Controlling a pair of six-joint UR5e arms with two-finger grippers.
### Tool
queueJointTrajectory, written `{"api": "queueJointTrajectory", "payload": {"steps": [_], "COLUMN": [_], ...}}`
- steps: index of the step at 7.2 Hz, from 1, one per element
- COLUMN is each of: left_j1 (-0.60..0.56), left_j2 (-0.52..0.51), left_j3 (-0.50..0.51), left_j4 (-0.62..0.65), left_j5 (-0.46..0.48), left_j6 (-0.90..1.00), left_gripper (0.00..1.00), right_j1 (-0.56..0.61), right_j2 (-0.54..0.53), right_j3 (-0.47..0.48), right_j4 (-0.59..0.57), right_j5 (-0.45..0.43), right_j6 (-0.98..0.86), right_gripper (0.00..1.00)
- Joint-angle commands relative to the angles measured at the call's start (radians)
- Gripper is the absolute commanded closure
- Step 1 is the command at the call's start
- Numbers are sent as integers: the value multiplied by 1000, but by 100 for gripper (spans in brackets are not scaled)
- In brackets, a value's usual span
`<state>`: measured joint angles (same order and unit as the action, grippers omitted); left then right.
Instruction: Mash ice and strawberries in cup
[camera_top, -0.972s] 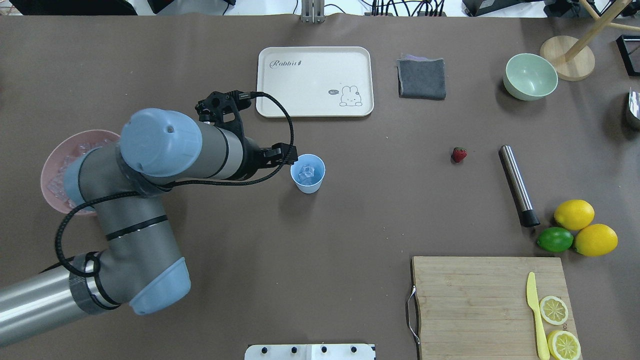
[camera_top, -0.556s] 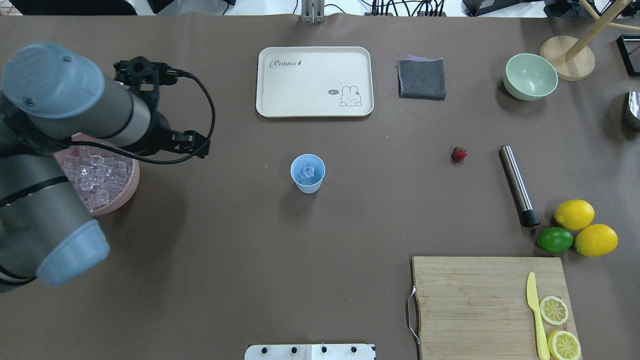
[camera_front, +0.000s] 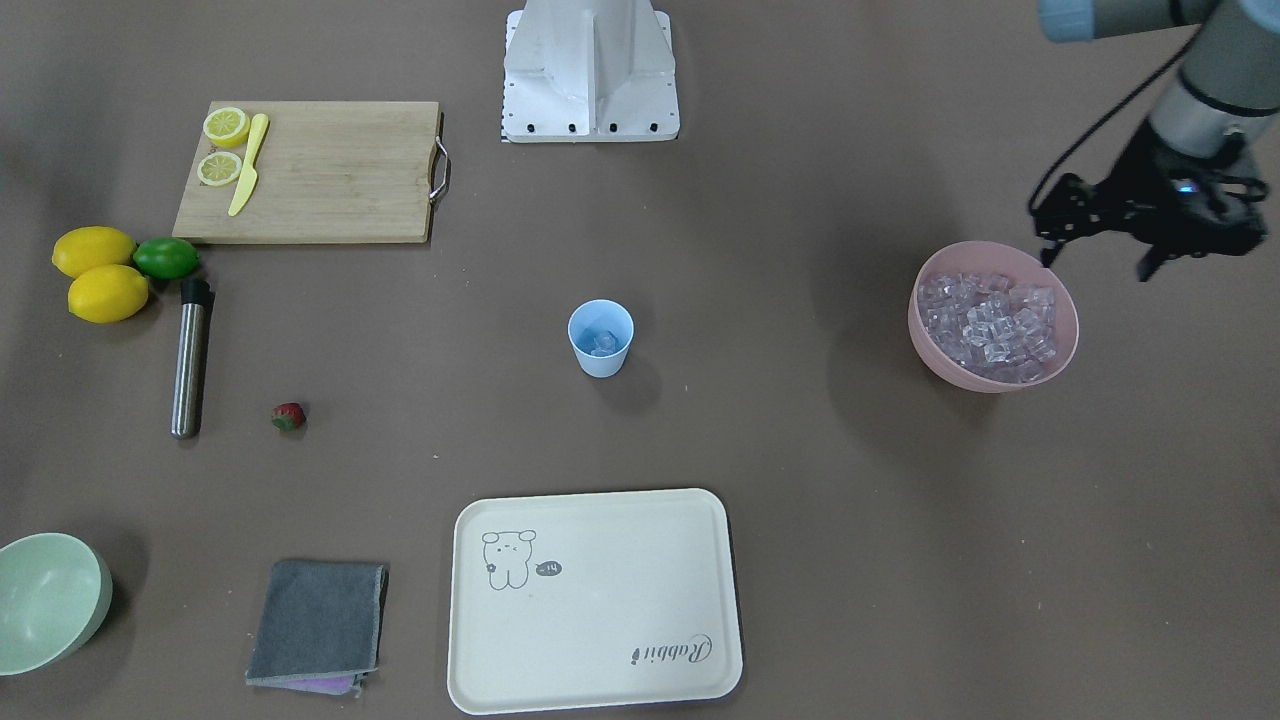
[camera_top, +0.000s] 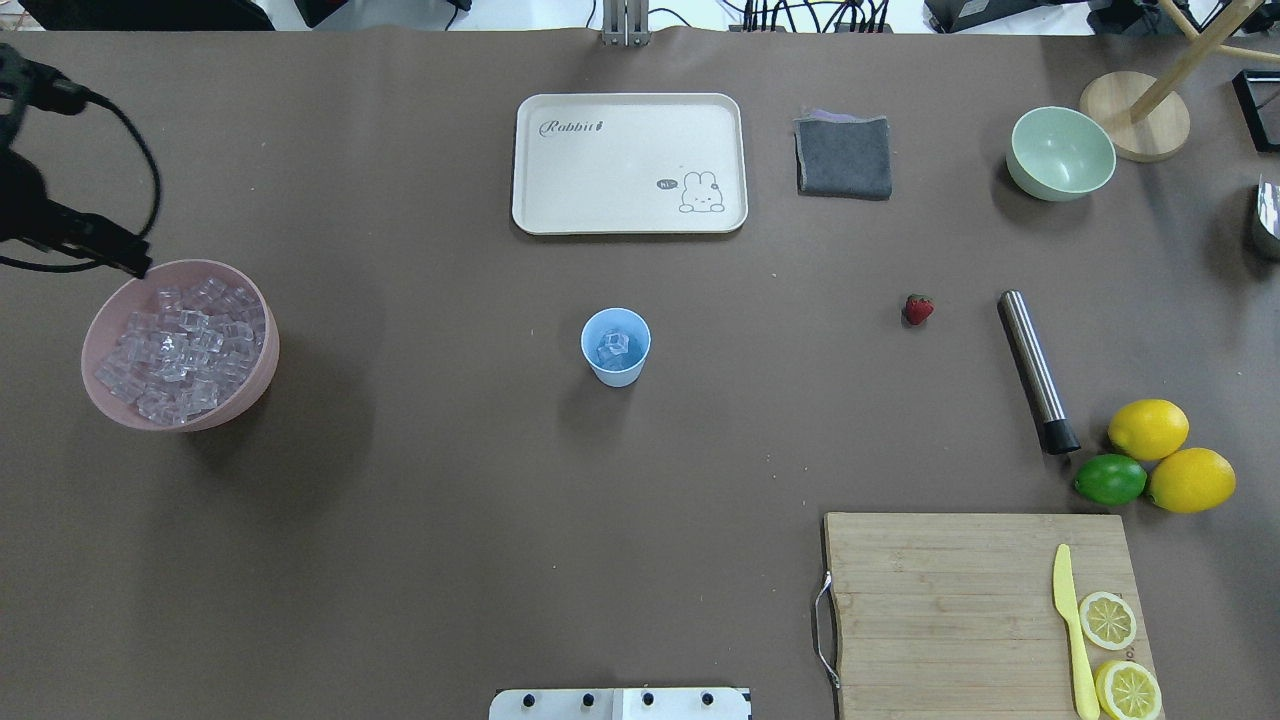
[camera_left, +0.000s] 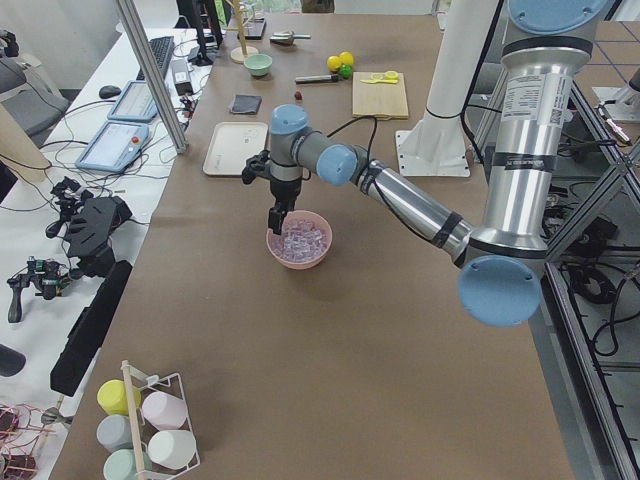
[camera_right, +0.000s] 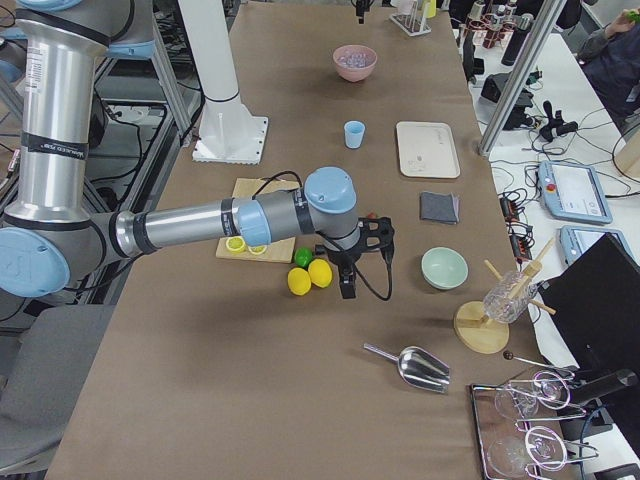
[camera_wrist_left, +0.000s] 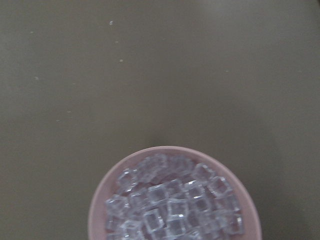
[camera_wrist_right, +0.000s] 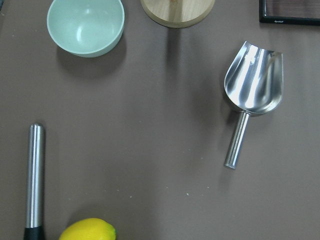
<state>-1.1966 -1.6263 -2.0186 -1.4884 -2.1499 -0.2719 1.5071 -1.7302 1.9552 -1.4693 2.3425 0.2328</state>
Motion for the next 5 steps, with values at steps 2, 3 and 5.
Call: {"api": "queueJointTrajectory", "payload": {"steps": [2,3,5], "left_j1": [-301,-376,-435], "left_j2": [126,137,176], "left_j3": [160,203,205], "left_j4": [8,2,8], "left_j5": [-123,-192,-188], "left_j6": [352,484,511], "left_gripper": [1,1,1], "right_j1": [-204,-290,-475], "right_j2": [148,208,355], "right_j3": [22,14,-54], "right_j4": [-5,-6,-9], "right_j5": [-20,-64,-182], "right_j6": [334,429,639], "right_gripper": [0,0,0]}}
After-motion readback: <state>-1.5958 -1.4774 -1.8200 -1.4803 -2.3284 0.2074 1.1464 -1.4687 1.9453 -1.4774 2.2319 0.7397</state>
